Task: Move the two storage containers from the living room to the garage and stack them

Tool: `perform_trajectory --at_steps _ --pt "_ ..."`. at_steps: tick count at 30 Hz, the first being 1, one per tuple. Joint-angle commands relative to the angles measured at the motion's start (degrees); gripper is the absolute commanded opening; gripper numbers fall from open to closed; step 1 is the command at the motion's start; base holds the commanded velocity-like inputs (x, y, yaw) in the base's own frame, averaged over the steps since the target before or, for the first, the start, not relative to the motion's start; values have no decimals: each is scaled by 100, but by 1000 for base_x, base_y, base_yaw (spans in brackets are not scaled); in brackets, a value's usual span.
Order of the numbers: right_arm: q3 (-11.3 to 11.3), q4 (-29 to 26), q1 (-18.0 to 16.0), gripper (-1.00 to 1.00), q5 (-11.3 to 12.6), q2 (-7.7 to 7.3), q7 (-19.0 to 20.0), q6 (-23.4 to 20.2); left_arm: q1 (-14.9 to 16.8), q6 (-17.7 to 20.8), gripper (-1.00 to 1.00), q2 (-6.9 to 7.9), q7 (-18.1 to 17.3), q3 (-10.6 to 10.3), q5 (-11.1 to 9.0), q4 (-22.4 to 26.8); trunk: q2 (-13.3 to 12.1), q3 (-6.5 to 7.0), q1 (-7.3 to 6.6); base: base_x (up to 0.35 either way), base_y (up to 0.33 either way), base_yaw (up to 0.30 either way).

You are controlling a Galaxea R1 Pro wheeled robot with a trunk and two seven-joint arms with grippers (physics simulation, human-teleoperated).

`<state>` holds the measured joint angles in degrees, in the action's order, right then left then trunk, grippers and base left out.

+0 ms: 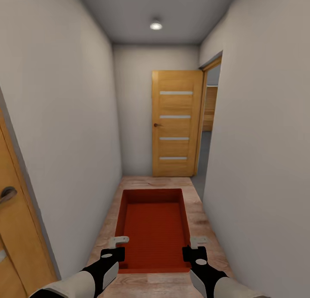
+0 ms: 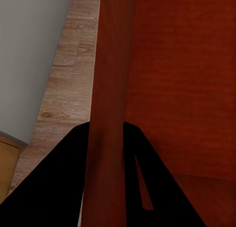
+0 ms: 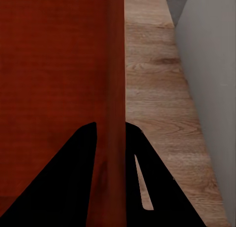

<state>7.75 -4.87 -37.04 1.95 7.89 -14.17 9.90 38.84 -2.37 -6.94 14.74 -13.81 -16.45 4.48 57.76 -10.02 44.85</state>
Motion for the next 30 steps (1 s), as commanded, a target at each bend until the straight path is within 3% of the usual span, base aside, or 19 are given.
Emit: perform_trajectory --at_steps 1,30 --pt "-238 13 -2 -100 42 2 46 -5 9 -194 -100 148 47 321 37 9 6 -8 4 322 0 0" --pt "-238 13 -4 -100 42 2 46 -3 9 -194 -100 148 47 319 37 9 6 -8 4 322 0 0"
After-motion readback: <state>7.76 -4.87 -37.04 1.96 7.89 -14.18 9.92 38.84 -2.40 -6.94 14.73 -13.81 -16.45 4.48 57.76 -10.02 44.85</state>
